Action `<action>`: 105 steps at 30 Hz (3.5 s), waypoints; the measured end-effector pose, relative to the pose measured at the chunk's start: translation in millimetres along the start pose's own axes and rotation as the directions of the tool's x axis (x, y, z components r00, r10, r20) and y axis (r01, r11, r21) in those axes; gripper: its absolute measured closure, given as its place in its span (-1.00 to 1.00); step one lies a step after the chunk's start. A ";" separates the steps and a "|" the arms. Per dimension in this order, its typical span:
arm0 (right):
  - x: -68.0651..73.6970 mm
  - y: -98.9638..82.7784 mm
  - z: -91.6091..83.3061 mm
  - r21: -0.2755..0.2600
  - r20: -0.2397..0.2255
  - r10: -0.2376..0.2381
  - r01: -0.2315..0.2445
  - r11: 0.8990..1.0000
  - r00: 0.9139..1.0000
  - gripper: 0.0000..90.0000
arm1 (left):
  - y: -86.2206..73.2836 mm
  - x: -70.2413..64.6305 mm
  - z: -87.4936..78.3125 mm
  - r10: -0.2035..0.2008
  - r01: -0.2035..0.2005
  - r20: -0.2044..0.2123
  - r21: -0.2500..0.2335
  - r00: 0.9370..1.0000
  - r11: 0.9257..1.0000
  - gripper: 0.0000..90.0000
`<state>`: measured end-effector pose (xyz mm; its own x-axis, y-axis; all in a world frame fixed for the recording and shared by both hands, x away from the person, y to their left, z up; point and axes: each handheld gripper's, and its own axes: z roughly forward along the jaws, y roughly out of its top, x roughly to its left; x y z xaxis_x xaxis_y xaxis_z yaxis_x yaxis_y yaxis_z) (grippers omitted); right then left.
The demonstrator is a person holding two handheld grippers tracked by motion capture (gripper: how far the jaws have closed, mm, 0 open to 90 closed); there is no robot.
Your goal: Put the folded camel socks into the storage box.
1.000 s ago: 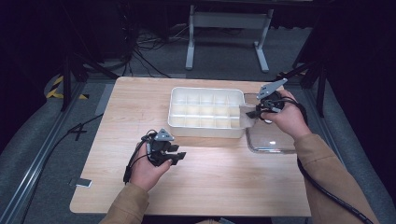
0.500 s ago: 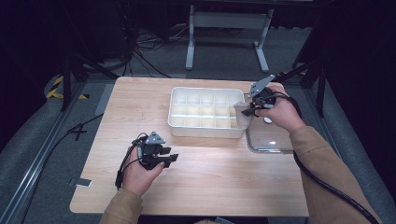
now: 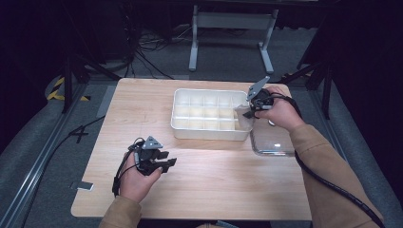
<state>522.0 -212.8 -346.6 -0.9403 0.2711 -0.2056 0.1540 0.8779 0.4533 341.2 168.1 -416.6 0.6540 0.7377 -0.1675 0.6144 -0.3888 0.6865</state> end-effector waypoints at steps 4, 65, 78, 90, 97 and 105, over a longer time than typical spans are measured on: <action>-0.7 0.5 8.3 0.043 -0.008 -0.003 0.003 0.999 1.000 0.62 | 0.4 0.3 0.0 -0.004 0.004 0.002 -0.004 1.000 1.000 0.27; 10.0 -1.8 61.3 0.150 -0.083 0.257 -0.243 0.959 0.963 0.77 | 4.0 -3.7 11.7 0.016 -0.017 0.026 0.028 1.000 0.999 0.22; 14.0 -4.0 78.5 0.205 -0.056 0.304 -0.287 0.936 0.951 0.76 | 5.1 -5.0 8.6 0.017 -0.017 0.025 0.018 1.000 1.000 0.22; 14.9 -10.8 53.8 0.094 -0.093 0.337 -0.329 0.940 0.937 0.30 | 7.8 -1.5 10.7 0.001 -0.002 0.039 0.018 0.999 1.000 0.18; 33.7 -20.3 14.5 -0.125 -0.066 0.339 -0.345 0.930 0.938 0.25 | 10.7 0.1 11.5 0.020 -0.023 0.054 0.056 0.998 0.998 0.13; 65.8 -32.8 -13.7 -0.256 -0.105 0.331 -0.347 0.902 0.938 0.13 | 14.8 -5.7 7.9 0.058 -0.063 0.086 0.063 0.995 0.996 0.10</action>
<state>450.9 -229.1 -363.1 -0.8627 0.5035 0.0480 0.3875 0.5969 0.7026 350.0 153.7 -411.1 0.7239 0.6640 -0.1873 0.5982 -0.4688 0.6499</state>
